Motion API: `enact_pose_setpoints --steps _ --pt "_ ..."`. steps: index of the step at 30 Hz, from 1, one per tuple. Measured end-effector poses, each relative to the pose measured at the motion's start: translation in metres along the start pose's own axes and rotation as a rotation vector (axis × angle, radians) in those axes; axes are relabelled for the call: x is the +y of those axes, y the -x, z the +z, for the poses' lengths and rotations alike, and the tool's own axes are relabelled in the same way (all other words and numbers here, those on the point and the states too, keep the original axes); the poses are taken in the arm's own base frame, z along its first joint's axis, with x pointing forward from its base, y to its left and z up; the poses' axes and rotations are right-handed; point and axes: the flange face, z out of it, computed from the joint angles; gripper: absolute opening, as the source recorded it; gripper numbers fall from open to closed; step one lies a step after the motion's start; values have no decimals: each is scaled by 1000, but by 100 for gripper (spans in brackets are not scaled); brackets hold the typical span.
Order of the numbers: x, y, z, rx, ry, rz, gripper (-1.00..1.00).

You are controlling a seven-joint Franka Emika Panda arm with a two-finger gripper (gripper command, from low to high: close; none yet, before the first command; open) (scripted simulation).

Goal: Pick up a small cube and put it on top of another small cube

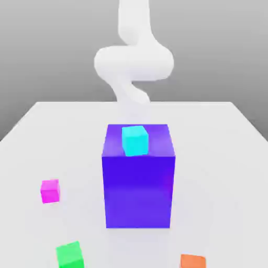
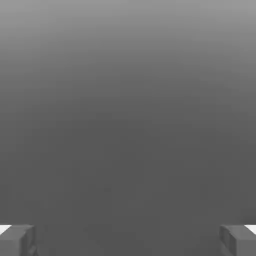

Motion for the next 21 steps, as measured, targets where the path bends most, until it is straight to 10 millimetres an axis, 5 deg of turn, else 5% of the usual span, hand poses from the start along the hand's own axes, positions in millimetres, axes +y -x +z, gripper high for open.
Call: enact_pose_setpoints --steps 6,12,17,21 --pt "55 -14 126 -260 15 37 0" --pt "128 2 236 -442 56 100 0" --pt "200 28 303 -530 117 156 0" --pt "266 47 336 -553 189 204 0"
